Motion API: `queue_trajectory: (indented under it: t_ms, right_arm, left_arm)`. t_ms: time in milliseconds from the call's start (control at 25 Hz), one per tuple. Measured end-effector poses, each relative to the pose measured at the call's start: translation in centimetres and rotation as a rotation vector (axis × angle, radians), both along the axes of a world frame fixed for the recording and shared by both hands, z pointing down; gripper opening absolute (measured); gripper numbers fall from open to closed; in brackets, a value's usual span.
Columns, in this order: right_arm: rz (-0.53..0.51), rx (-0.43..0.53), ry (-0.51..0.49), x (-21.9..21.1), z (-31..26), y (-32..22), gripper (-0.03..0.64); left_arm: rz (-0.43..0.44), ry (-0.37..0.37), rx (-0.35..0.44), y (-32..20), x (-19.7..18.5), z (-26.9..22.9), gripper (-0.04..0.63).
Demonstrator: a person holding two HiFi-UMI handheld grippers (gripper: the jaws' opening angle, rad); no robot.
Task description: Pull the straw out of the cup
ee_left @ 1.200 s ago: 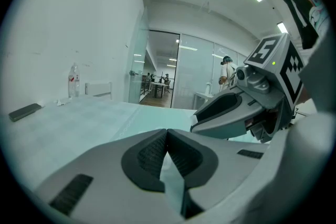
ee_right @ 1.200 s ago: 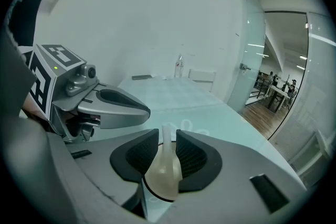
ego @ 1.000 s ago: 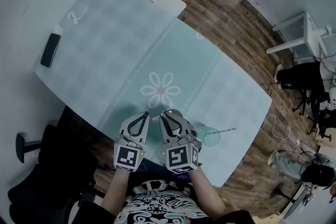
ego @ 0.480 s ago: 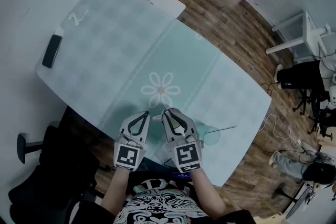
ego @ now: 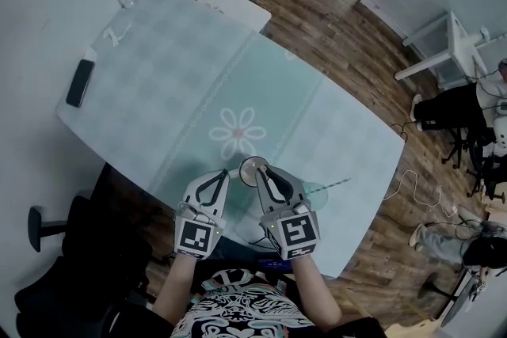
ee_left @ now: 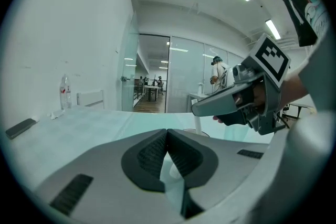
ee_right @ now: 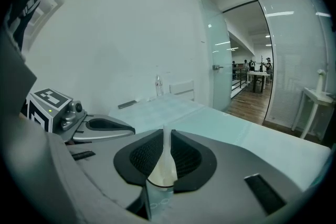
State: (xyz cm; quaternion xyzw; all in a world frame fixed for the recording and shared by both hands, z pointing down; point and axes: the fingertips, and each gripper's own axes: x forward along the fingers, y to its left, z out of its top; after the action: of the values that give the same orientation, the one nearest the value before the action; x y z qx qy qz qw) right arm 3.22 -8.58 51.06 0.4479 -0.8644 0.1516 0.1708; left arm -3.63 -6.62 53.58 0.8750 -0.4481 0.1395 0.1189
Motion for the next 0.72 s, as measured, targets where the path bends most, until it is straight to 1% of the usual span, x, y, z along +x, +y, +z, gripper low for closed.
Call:
queue_trajectory:
  t_ms: [160,360,480,720]
  right_arm:
    - [0.037,-0.002,-0.053,0.8,-0.9,0.4,0.06]
    - [0.072,0.016,-0.107,1.7,-2.2,1.0,0.058]
    - [0.092,0.026,-0.143,2.1,-3.1,1.3,0.06]
    - [0.141,0.045,-0.199,3.2,-4.5,2.2,0.058]
  left_arm:
    - [0.013,-0.001,0.053,0.1,0.5,-1.2,-0.002]
    - [0.017,-0.008,0.047,0.7,0.8,-2.1,-0.002]
    - [0.027,-0.015,0.083,0.8,1.0,-3.1,-0.002]
    - [0.039,-0.022,0.122,1.5,1.3,-4.6,-0.002]
